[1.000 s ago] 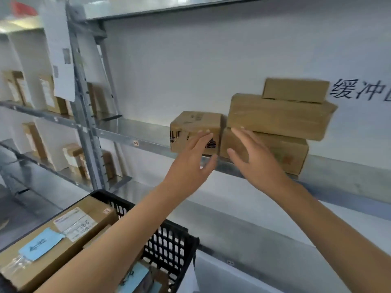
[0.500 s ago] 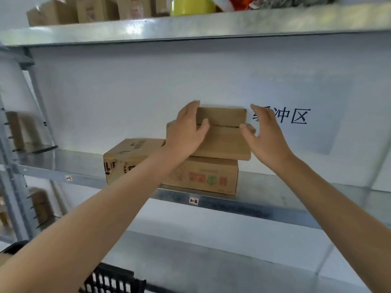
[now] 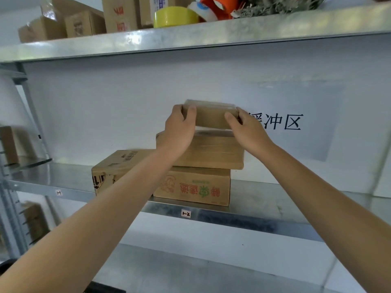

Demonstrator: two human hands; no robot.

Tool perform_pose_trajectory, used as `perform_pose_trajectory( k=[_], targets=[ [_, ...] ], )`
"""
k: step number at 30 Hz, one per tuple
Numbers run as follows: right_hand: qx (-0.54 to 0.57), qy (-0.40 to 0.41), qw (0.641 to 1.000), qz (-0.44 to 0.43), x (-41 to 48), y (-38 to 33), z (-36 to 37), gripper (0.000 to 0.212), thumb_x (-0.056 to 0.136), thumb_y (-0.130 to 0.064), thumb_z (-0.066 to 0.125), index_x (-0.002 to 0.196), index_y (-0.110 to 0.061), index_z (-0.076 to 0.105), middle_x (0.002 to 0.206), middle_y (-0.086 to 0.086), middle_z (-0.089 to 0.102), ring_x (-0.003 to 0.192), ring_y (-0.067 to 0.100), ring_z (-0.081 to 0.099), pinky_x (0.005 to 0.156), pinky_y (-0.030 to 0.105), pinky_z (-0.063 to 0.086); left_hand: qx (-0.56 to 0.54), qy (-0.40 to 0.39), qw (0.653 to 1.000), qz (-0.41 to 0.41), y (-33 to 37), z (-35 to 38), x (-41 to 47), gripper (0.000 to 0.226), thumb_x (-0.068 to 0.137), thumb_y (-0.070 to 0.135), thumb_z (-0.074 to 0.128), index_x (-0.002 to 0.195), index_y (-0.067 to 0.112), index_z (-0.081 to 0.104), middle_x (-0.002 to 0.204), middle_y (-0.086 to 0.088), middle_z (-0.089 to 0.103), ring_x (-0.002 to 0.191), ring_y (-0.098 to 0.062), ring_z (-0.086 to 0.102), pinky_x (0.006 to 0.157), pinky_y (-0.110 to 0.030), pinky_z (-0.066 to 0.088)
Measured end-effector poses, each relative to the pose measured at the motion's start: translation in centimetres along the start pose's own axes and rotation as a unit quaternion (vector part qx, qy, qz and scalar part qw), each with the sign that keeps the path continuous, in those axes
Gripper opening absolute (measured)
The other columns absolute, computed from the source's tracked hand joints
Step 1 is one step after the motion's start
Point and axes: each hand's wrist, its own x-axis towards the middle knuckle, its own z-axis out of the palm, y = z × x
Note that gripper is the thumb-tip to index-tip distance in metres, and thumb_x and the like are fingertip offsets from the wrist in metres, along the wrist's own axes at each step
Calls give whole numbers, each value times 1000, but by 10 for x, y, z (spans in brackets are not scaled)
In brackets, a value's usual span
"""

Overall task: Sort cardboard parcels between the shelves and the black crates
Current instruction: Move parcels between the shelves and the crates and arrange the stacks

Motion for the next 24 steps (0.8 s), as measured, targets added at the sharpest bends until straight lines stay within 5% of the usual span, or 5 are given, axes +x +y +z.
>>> perform_pose_trajectory(
  k=[4,11,14,19,24],
  targets=[
    [68,52,995,-48,-10,-22,-6,60,102,-53,38,154,-22,34,152,-9,42,134,0,39,103,14,28,-153,39,987,18,19,-30,-13,27,102,43,42,118,25,55,102,19,58,93,9,55,81,-11,43],
    [173,50,978,-101,-57,-43,48,53,101,-51,41,150,-31,40,142,-21,44,106,-37,36,87,-10,26,-183,172,967,-34,-9,-90,-61,22,99,43,51,88,26,60,101,0,67,104,-20,64,99,-46,52],
    [259,8,962,-88,-71,-53,83,45,100,-49,48,141,-33,50,131,-22,55,108,-25,48,85,-5,36,-167,221,959,-55,-33,-120,-87,25,93,44,58,80,23,60,104,-12,70,105,-28,66,97,-50,53],
    [344,-58,935,-62,-95,-62,153,23,96,-36,61,116,-23,59,103,-20,65,97,-12,60,77,3,43,-116,277,950,-91,-82,-161,-146,18,94,40,65,81,27,63,90,2,71,94,-18,69,85,-36,58],
    [340,-195,919,-40,-138,-58,230,27,95,-38,61,121,-31,57,117,-18,58,104,-14,55,81,1,42,-48,305,935,-177,-130,-195,-226,26,90,48,65,109,32,71,102,14,72,100,-5,67,84,-28,54]
  ],
)
